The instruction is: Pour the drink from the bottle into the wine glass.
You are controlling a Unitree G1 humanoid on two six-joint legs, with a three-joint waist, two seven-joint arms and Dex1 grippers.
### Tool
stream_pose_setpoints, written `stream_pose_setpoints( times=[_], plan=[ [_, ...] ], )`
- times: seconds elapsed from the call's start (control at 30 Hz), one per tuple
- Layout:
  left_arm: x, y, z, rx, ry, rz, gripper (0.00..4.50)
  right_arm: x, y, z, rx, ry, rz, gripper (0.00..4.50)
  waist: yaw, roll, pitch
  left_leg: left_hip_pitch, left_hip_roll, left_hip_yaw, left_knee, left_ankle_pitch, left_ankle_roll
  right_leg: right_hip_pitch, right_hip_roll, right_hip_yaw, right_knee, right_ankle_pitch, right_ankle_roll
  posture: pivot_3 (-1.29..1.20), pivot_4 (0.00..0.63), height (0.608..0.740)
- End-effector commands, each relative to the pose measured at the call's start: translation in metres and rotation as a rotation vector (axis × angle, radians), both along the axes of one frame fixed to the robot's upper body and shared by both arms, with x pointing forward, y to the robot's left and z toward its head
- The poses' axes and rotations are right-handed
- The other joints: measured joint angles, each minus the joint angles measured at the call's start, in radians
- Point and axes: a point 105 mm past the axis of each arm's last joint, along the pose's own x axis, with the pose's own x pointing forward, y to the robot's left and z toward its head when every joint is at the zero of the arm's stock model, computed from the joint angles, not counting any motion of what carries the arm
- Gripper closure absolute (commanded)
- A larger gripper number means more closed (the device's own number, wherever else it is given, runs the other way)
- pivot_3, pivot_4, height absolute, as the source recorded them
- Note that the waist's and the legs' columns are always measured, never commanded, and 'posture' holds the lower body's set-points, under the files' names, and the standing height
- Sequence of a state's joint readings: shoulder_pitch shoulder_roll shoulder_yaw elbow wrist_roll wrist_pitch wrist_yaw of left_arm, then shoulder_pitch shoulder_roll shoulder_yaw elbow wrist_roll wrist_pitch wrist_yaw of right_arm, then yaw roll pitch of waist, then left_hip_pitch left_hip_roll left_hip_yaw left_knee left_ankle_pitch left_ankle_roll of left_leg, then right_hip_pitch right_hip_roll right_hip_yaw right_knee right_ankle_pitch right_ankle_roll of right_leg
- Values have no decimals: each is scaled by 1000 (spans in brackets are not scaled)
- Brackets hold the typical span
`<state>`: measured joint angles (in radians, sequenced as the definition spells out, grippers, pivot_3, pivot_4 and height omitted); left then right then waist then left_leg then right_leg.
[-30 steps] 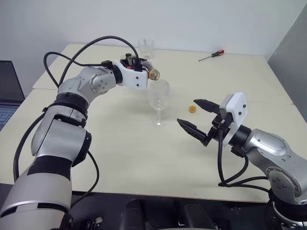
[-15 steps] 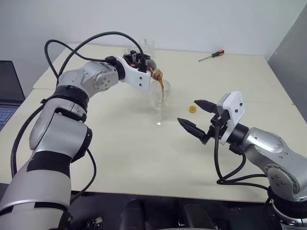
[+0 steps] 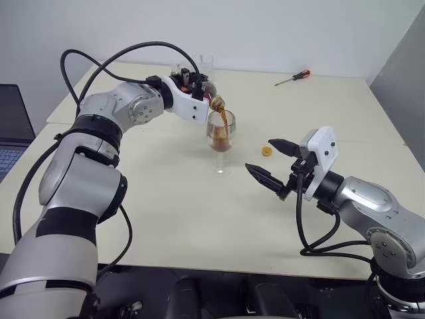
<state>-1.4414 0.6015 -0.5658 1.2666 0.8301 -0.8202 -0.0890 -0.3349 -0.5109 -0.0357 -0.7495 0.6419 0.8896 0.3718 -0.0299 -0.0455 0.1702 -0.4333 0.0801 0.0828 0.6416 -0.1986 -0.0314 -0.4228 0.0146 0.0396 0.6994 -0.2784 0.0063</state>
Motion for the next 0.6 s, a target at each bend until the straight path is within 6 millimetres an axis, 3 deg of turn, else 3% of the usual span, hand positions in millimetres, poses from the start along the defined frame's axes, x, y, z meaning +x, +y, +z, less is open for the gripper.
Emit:
stream_pose_setpoints(
  times=[0.03, 0.6],
  plan=[
    [-4, -1, 29, -13, -80, -18, 3258, -1, -2, 11, 0, -50, 1, 0, 0, 0, 0, 0, 0, 0, 1, 0, 0, 0, 0, 0, 0, 0, 0, 0, 150, 740],
    [-4, 5, 36, -13, -104, -1, 3258, 2, 0, 9, 4, -45, 10, 0, 0, 0, 0, 0, 0, 0, 3, 0, 0, 1, 0, 1, 1, 1, 2, 0, 150, 740]
  ],
)
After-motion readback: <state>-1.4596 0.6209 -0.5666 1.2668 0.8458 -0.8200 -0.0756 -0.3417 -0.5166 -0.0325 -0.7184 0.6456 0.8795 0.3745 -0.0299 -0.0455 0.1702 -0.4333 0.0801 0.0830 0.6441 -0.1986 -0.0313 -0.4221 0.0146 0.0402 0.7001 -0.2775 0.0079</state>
